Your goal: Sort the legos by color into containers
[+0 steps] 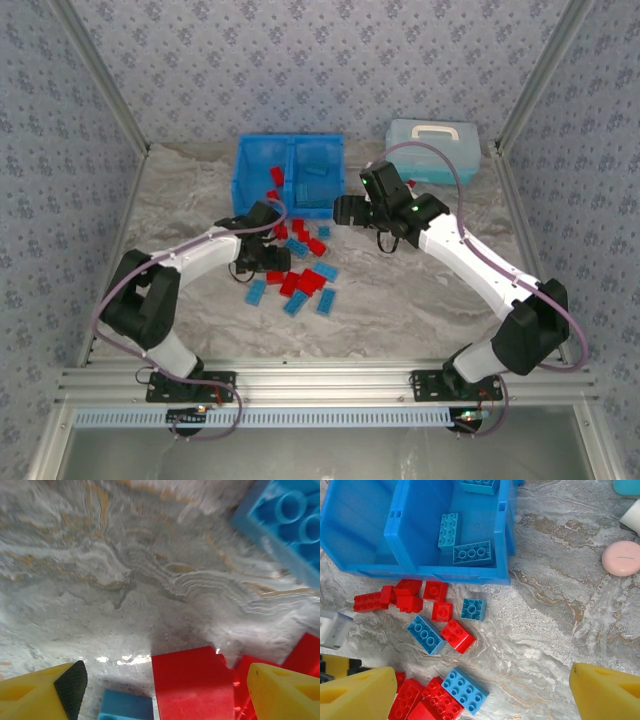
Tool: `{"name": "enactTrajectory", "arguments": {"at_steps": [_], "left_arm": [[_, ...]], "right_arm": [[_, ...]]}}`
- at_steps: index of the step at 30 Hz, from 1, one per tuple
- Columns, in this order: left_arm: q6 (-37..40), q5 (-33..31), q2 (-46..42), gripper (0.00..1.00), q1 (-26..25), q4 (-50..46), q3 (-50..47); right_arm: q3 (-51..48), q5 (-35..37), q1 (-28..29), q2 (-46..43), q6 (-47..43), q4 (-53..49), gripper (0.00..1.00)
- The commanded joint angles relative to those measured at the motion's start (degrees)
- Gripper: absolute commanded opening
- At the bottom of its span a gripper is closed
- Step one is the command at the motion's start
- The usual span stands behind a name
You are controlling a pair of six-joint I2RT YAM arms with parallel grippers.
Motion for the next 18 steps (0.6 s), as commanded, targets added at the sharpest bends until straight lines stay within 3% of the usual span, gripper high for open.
{"name": "enactTrajectory", "arguments": {"at_steps": [1,4,11,18], "left_arm": [[-1.8,1.3,1.8,0.81,-0.7,2.3,-0.2],[-2.3,1.8,3.0,0.72,-1.2,2.2,0.3],[-3.3,2.6,3.6,0.61,-1.6,1.8,-1.1],[-4.3,1.8,2.4,0.40,-1.6,0.6,-0.6]], "right_arm": [[0.8,0.0,-0.1,0.8,0.3,-0.8,0.92],[0.9,0.0,-0.2,1.1,0.2,-0.9,0.92],[0.8,-0.4,-0.2,1.4,0.5,-1.0,0.92],[0.9,-0.4,-0.2,1.4,0.8,-0.8,0.92]]}}
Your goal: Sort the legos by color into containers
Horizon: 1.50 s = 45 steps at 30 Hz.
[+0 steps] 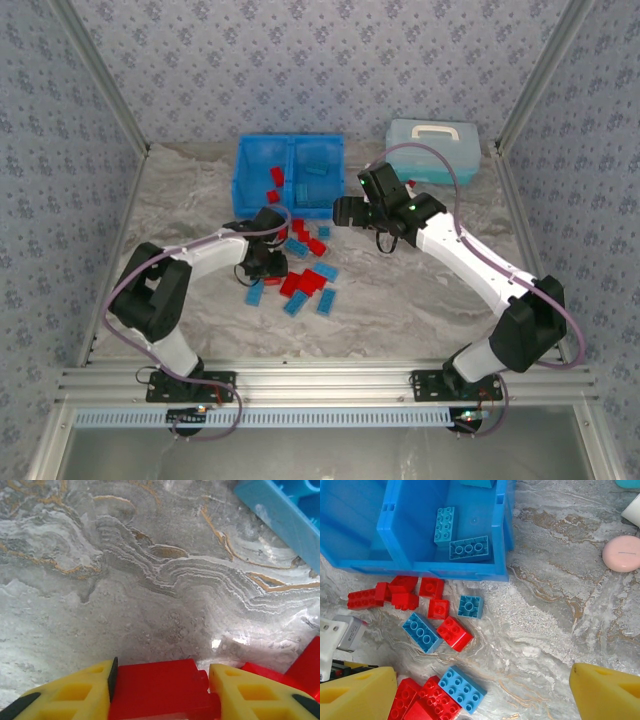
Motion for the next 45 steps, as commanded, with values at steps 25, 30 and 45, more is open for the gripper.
{"name": "enactTrajectory", "arguments": {"at_steps": [25,30,45], "left_arm": [[13.9,-21.6,17.4,0.28,11.0,-1.2,45.8],[13.8,-23.5,29.5,0.31,11.8,-6.2,59.9],[11.2,-17.1,21.7,0.68,11.8,-8.9,62.1]], "right_arm": [[1.0,1.0,1.6,-2.9,1.3,-2.2,0.92],[-0.8,1.9,2.2,-4.9,2.1,-1.7,0.92],[-0.3,2.7,2.3,-4.9,2.0,-1.6,0.92]]}}
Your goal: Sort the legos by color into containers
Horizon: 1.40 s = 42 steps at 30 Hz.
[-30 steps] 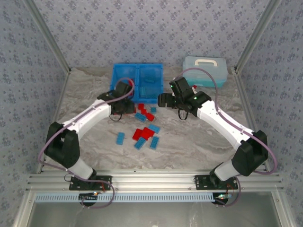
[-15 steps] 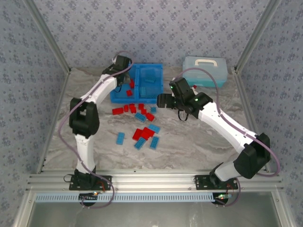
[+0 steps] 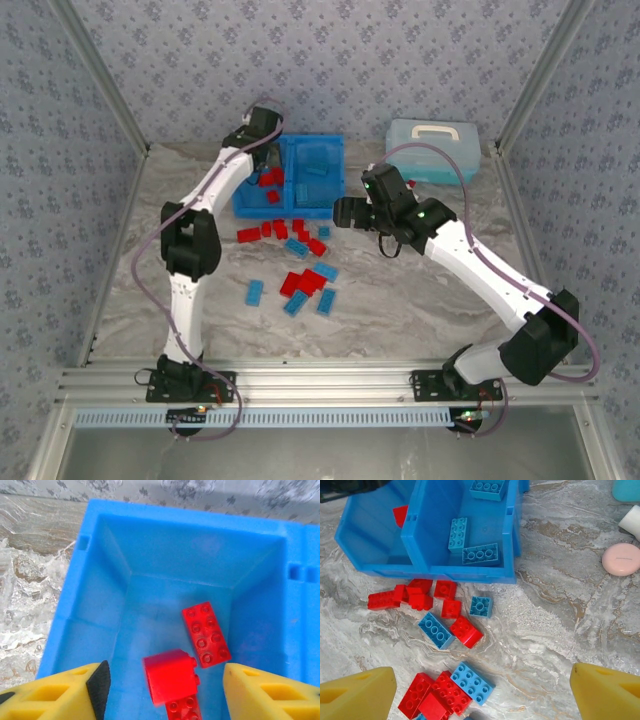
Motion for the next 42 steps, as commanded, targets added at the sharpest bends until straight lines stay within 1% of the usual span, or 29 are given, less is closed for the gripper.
{"name": "enactTrajectory", "arguments": {"at_steps": [1,2,4,5,10,12,14,15,18,20,22,27,30,31,34,39,42], "left_arm": [[-0.6,3.5,-11.7,0.69,0.1,-0.3,-5.0],[-0.8,4.3,-14.4,0.69,0.1,1.1,-7.0],[-1.0,7.1,-19.5,0.68,0.1,0.4,-11.2],[-1.3,8.4,-22.6,0.67,-0.2,0.4,-15.0],[-0.1,11.4,-41.4,0.67,-3.4,2.5,-40.4],[0.8,15.4,-48.1,0.64,-4.6,2.2,-49.9],[0.6,17.6,-52.6,0.64,-6.3,-0.4,-56.2],[0.0,17.7,-54.7,0.64,-7.6,-2.3,-59.3],[-3.3,17.4,-58.6,0.64,-10.8,-3.9,-66.9],[-5.4,17.2,-59.6,0.66,-12.2,-3.5,-70.9],[-6.6,16.9,-59.5,0.69,-12.9,-2.9,-74.1],[-6.7,15.8,-56.4,0.83,-13.4,2.1,-79.5],[-5.6,15.8,-52.4,0.83,-13.4,3.9,-79.7],[-5.5,15.7,-51.4,0.81,-13.4,4.4,-79.7],[-5.9,15.5,-49.1,0.70,-13.4,7.0,-80.4],[-6.9,14.3,-47.4,0.48,-13.3,8.6,-80.9],[-6.8,12.6,-47.5,0.44,-13.3,8.2,-81.2]], "right_arm": [[0.3,1.3,0.3,-0.1,0.8,-0.6,0.93],[0.5,1.2,0.3,0.3,0.7,-0.6,0.93],[0.9,0.8,0.2,1.0,0.5,-0.5,0.93],[1.1,0.7,0.3,1.3,0.4,-0.4,0.93],[1.0,0.4,0.0,2.8,0.1,0.5,0.93],[1.0,-0.3,-0.1,3.7,-0.4,1.7,0.93],[1.3,-0.8,-0.3,4.6,-0.9,2.1,0.93],[1.5,-1.4,-0.6,5.2,-1.1,2.2,0.93],[2.2,-2.4,-0.9,6.6,-1.5,2.3,0.93],[2.5,-2.8,-1.0,7.3,-1.4,2.3,0.93],[2.6,-3.2,-1.1,7.8,-1.1,2.5,0.93],[2.7,-3.9,-1.0,8.3,-0.8,2.4,0.93],[2.9,-3.6,-1.2,8.3,-1.0,1.8,0.93],[3.0,-3.6,-1.1,8.3,-1.0,1.7,0.93],[3.1,-3.6,-1.1,8.1,-0.8,1.4,0.93],[3.1,-3.5,-1.2,7.7,-0.6,0.9,0.93],[3.0,-3.3,-1.2,7.4,-0.5,0.9,0.93]]}}
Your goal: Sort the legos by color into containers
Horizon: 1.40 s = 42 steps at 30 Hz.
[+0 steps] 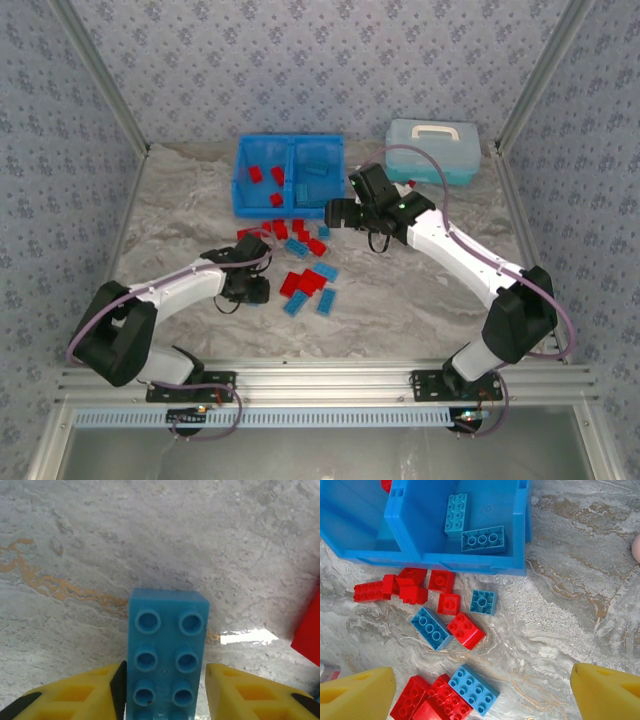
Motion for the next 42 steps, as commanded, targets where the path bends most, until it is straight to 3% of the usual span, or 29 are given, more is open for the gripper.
{"name": "enactTrajectory", "arguments": {"at_steps": [1,11,17,21,29,37,42], "left_arm": [[-0.1,-2.4,0.1,0.42,-0.2,0.6,-0.6],[-0.4,-2.0,-1.5,0.28,-0.2,-0.2,1.5],[0.2,-1.1,-8.0,0.28,-0.2,-5.9,13.4],[3.2,-2.9,-6.5,0.29,-0.2,-4.0,21.9],[6.8,-7.4,16.0,0.28,0.3,-0.6,49.0],[8.5,-10.9,43.8,0.27,0.4,-6.7,79.2],[9.5,-12.9,57.3,0.33,1.0,-13.8,95.7]], "right_arm": [[1.5,0.0,-0.3,-0.6,0.0,-1.4,0.93],[0.6,0.6,-0.2,-1.9,0.5,-1.3,0.93],[0.6,1.2,-0.2,-2.8,0.6,-1.3,0.93],[0.4,2.2,-0.2,-4.1,0.6,-1.4,0.93],[-1.7,3.9,0.1,-7.8,1.7,-2.6,0.93],[-4.5,5.5,0.3,-11.5,2.9,-3.5,0.93],[-5.0,5.9,0.4,-12.4,3.2,-3.9,0.93]]}}
